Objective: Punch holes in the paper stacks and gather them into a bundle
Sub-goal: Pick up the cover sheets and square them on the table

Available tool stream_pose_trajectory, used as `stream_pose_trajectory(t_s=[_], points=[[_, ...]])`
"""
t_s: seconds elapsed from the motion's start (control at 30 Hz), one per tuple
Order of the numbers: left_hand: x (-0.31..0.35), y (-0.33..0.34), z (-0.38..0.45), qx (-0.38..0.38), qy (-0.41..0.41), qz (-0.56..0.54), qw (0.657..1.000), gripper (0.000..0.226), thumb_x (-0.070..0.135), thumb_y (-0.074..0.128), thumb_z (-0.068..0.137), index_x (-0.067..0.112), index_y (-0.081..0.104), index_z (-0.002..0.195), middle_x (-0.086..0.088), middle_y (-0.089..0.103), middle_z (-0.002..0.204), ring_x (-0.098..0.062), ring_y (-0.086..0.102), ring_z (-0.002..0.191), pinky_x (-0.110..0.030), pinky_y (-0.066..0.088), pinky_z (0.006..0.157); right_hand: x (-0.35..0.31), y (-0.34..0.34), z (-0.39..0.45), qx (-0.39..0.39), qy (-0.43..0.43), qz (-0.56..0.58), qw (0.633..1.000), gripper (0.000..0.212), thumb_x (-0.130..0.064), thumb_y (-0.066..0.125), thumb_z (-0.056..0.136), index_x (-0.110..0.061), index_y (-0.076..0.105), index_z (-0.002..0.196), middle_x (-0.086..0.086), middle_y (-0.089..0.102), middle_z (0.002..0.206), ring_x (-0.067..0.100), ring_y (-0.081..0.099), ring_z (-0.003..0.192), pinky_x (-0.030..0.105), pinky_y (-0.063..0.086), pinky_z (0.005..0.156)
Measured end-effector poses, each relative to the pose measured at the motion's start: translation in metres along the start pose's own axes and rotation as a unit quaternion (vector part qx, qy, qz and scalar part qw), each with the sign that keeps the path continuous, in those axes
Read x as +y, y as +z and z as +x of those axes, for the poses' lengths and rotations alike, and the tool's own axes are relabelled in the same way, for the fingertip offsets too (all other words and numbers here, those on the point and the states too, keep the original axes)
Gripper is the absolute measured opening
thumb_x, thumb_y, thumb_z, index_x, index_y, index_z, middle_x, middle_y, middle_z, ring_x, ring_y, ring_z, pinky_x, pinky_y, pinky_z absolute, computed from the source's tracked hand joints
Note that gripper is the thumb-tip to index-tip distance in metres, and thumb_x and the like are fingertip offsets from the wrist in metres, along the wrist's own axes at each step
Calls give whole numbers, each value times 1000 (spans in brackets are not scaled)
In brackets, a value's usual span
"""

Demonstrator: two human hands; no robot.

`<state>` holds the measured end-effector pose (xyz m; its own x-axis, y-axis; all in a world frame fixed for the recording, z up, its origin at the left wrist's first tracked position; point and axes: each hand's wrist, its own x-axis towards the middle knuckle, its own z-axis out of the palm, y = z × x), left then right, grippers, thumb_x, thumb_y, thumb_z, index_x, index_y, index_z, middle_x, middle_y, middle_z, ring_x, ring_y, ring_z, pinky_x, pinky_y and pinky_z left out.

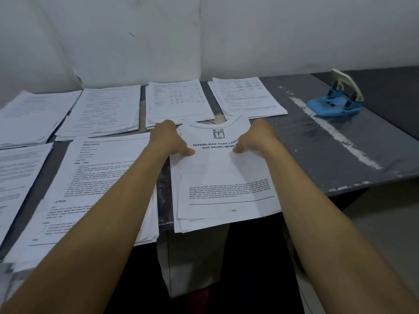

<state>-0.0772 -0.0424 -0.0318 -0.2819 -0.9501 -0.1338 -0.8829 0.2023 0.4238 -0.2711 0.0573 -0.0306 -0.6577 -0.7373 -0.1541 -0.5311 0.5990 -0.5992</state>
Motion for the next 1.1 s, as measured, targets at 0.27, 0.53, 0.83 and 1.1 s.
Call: stream_pose_trajectory(t_s=[0.27, 0.53, 0.83, 1.1], points=[[-20, 24, -18, 106, 38, -164, 980, 83, 32, 93, 65, 7, 49, 130, -8, 56, 132, -25, 52, 122, -29, 41, 91, 11, 10, -3, 6, -58, 193, 980, 35, 6, 73, 62, -4, 67, 95, 12, 72, 94, 31, 70, 88, 40, 60, 72], [-25, 27, -33, 111, 26, -304, 946, 71, 19, 90, 69, 6, 50, 126, -5, 60, 126, -20, 59, 111, -32, 51, 89, 45, -2, -17, -87, -76, 485, 867, 64, 13, 84, 55, 3, 65, 116, 18, 74, 105, 38, 72, 93, 46, 61, 75], [12, -28, -29, 120, 109, -487, 858, 28, 11, 66, 91, 12, 58, 118, -5, 71, 113, -21, 71, 99, -40, 59, 87, 10, -61, -15, -37, -173, 502, 847, 42, 11, 84, 58, -3, 71, 96, 10, 77, 93, 26, 74, 82, 34, 59, 68], [46, -89, -33, 203, 233, -494, 812, 23, 22, 73, 88, 26, 56, 103, 5, 71, 105, -7, 71, 88, -27, 61, 74, -30, -111, -24, 58, -240, 477, 844, 44, 8, 86, 60, -3, 69, 100, 6, 77, 92, 21, 75, 81, 31, 60, 64]])
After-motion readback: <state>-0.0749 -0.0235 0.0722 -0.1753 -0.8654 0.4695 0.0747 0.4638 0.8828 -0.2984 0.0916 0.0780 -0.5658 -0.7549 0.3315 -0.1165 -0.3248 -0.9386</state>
